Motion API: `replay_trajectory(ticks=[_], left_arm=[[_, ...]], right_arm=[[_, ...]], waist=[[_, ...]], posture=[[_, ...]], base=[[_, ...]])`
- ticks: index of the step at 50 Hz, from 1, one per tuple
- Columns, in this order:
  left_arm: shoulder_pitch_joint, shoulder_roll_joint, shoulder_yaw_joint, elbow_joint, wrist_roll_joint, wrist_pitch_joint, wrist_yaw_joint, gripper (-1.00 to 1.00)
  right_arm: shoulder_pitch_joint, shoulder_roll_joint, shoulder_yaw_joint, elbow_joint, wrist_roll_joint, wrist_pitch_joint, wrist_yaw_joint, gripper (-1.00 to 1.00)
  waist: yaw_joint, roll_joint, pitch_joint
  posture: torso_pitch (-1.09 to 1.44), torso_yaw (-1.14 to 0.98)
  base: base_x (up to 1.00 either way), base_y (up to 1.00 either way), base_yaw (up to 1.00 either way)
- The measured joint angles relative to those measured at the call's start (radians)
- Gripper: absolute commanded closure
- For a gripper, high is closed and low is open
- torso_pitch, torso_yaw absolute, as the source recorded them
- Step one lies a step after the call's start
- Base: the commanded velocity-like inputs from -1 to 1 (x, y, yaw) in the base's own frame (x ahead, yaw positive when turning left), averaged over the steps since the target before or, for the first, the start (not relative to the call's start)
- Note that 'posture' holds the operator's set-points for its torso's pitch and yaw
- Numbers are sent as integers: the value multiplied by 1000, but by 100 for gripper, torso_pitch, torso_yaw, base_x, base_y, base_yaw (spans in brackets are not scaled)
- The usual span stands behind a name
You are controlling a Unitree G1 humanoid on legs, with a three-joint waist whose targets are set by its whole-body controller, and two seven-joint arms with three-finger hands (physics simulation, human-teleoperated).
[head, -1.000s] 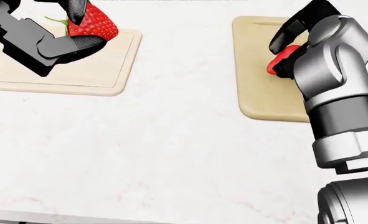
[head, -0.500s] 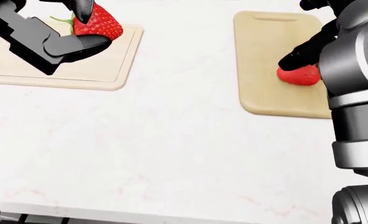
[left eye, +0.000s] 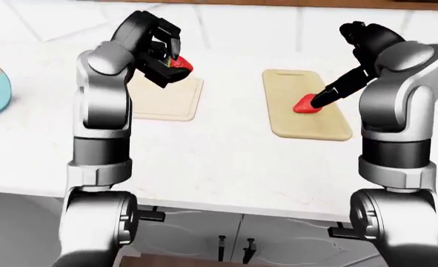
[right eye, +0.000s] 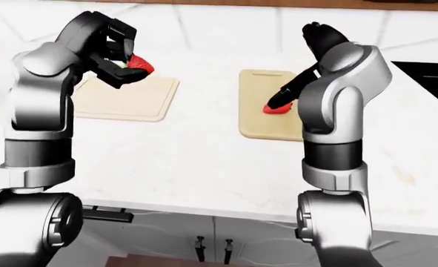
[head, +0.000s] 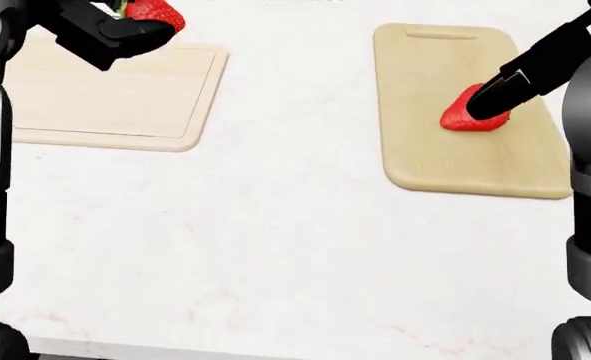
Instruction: Place the strawberry and the strawberry on separate cutting boards.
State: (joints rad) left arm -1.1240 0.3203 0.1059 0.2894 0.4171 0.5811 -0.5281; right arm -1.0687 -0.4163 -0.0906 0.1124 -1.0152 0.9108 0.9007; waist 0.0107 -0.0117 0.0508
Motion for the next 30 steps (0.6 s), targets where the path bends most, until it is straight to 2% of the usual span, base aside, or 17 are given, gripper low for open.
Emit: replay_trajectory(ticks=[7,17,22,30], left_arm=[[-59,20,-4,343,-64,-166,131,100],[-159,24,-14,743,-90,-372,289,100],[-165,27,-17,846,-90,-422,330,100],[-181,22,-24,910,-80,-433,355,100]], right_arm=[[-16,9,4,9,6,-3,-7,-100],[-21,23,12,15,6,-8,-21,-100],[-13,28,10,18,9,-13,-28,-100],[-23,40,18,31,9,-10,-32,-100]], waist=[[-3,3,-1],[-5,4,-12],[-8,6,-12],[-10,9,-12]], posture=[[0,0],[0,0],[0,0],[0,0]], base=[[0,0,0],[0,0,0],[0,0,0],[0,0,0]])
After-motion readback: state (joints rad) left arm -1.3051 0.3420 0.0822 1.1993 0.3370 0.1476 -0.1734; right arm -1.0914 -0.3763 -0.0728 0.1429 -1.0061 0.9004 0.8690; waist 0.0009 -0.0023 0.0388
